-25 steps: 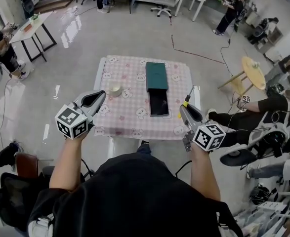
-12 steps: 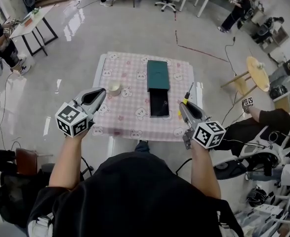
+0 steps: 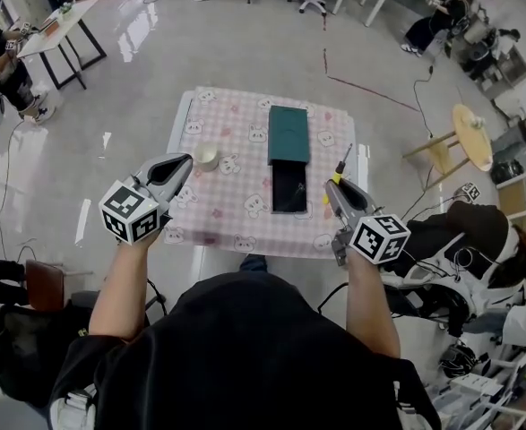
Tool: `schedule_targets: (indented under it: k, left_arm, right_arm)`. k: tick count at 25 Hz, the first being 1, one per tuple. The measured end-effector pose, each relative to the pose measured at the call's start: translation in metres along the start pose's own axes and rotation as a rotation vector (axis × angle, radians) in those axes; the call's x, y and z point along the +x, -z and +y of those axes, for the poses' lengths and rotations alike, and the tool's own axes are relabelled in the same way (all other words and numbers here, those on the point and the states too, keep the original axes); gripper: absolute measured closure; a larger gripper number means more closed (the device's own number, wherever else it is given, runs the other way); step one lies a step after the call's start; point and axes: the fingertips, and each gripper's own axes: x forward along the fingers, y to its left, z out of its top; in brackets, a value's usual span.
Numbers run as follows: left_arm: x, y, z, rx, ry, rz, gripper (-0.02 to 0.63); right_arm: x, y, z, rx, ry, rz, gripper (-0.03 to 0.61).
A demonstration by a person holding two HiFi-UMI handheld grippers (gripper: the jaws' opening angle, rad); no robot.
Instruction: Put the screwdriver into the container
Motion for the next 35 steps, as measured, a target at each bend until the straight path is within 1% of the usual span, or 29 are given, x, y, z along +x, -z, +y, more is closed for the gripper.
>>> schedule_targets:
  k: [10, 23, 35]
  left_arm:
    - [0.016, 0.003, 0.012, -0.017, -0.013, 0.012, 0.612]
    - [0.033, 0.028, 0.021, -0.044, -0.029, 0.046, 0.612]
    - [0.035, 0.039, 0.022, -0.070, -0.054, 0.067, 0.612]
  right_arm:
    - [0.022, -0.002, -0.017, 0.013, -0.011, 0.028, 0.474]
    - [0.053, 0.029, -0.048, 0.079, -0.019, 0.105, 0.474]
    - [0.079, 0.057, -0.060, 0.106, -0.040, 0.187, 0.474]
